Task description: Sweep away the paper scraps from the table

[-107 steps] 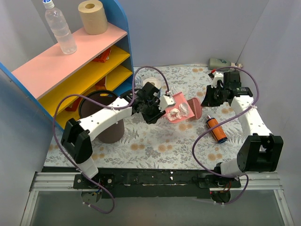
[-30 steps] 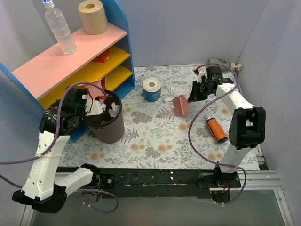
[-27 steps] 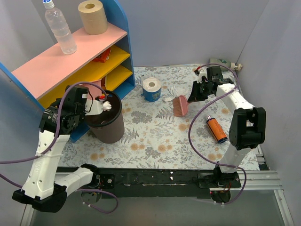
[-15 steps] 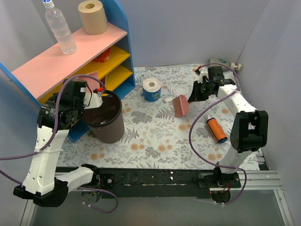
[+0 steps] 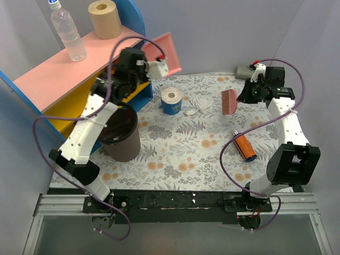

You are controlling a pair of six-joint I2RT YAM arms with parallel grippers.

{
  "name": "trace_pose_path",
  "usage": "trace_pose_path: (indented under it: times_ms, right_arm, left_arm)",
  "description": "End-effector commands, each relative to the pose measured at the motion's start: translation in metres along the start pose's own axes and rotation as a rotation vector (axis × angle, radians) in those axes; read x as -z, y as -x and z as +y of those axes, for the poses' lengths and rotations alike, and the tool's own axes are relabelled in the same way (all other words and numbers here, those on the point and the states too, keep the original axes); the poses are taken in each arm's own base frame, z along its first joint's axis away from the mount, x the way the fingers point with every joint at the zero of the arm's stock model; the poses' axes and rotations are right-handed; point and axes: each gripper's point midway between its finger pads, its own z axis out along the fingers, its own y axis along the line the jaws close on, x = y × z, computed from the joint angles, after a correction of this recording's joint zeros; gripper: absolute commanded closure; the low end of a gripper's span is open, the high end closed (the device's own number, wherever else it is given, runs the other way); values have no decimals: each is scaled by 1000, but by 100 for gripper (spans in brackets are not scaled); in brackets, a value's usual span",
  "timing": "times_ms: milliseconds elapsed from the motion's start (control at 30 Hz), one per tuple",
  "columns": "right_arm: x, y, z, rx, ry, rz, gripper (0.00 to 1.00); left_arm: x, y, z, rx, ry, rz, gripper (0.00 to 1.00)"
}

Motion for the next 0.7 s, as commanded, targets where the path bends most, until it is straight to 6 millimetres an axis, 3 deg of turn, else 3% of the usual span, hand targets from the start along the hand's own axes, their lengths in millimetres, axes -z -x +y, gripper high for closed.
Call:
trace_pose_path:
  times_ms: [0,67,133,167,300,367,467,533,667]
  right_arm:
    - [35,27,-47,92,-231,-80,99]
    - [49,27,-72,122,-372,-75,99]
    - [59,23,-92,176,-484,-52,99]
    - [62,11,-106,183,-560,-13,99]
    - [64,-13,-127,261,-649,87,99]
    - [61,-26,-133,294,-657,137,99]
    - [49,-47,-130,285,-606,195,99]
    - [42,-59,-125,265,-570,218,99]
    - [16,-77,-89,161,-359,225,99]
  left_arm:
    - [-4,81,-75,50,-174,-249,100]
    - [-6,102,-121,76,-306,-295,100]
    - [-10,100,-167,82,-445,-259,100]
    - [-11,101,-189,93,-526,-259,100]
    - [-11,66,-292,159,-849,-65,100]
    - [-7,41,-330,157,-956,35,100]
    - [6,13,-373,178,-1086,135,100]
    - [8,5,-390,204,-1120,168,100]
    - [13,-14,-419,220,-1179,236,100]
